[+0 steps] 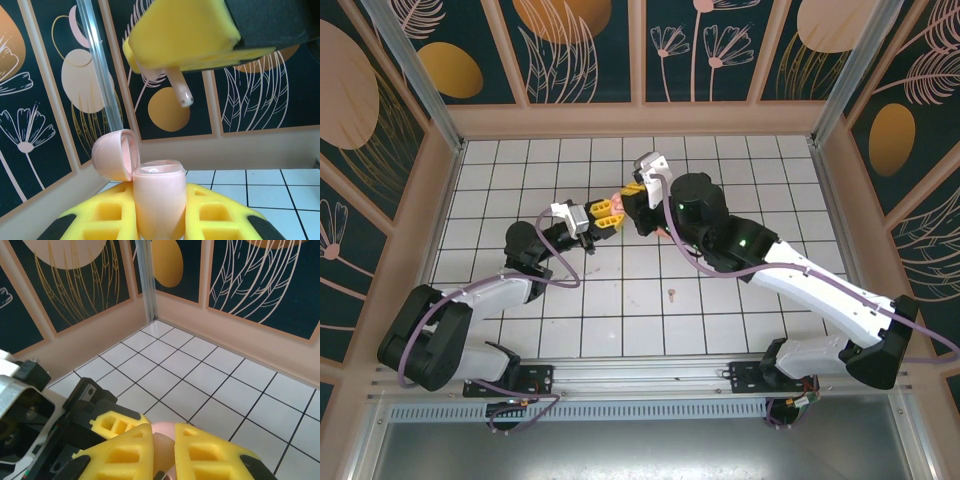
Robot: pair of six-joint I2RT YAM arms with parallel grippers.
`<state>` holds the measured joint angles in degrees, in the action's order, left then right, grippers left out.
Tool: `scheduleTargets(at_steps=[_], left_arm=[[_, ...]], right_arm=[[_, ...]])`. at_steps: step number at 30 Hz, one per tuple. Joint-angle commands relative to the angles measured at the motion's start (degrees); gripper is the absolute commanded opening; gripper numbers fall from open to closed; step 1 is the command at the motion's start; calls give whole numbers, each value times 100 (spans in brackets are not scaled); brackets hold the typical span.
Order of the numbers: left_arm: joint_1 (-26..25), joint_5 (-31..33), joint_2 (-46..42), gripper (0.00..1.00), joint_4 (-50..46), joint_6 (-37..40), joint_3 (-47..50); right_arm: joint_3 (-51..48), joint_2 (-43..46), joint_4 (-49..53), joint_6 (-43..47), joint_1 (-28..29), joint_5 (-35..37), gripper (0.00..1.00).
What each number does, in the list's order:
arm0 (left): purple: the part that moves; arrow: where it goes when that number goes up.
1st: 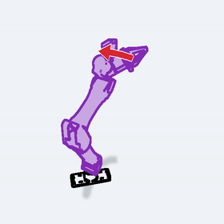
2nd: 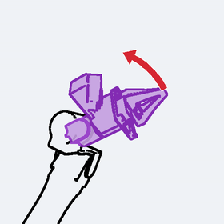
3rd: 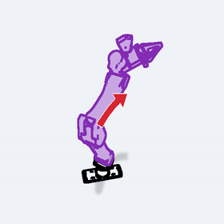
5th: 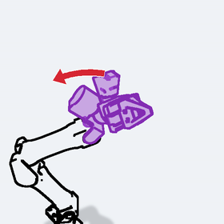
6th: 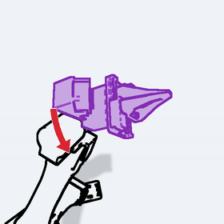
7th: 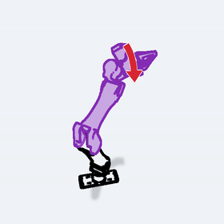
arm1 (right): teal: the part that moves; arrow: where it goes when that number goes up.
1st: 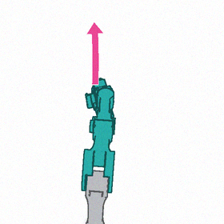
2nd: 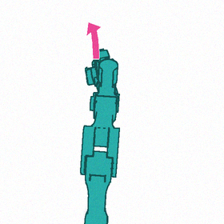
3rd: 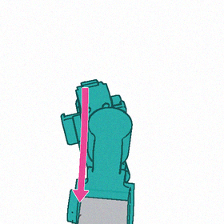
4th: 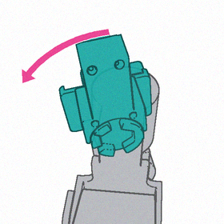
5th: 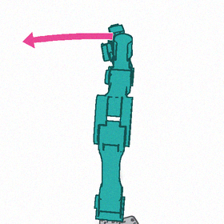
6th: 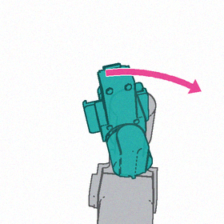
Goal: Insert the wireless bluetooth earbuds into the charging case
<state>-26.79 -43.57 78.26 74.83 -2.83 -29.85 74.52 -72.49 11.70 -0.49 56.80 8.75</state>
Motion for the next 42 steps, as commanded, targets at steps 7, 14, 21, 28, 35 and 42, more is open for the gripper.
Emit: scheduleTargets(at_steps=[7,14,21,28,35,42], left_arm=[[-37,-152,43,0,383,-102,-199],[-55,-178,50,0,375,-134,-258],[-83,-222,49,0,348,-126,-267],[-98,-218,4,0,348,-130,-276],[-99,-238,-65,0,331,-132,-275],[-102,-229,-109,0,322,-139,-289]], right_arm=[[-174,42,-291,-3,60,-150,13],[-201,-24,-327,-47,60,-177,13],[-193,-88,-397,-34,51,-111,12],[-260,-125,-345,-28,34,-6,11],[-390,-116,-344,-47,-46,94,10],[-456,-138,-317,-57,-105,79,9]])
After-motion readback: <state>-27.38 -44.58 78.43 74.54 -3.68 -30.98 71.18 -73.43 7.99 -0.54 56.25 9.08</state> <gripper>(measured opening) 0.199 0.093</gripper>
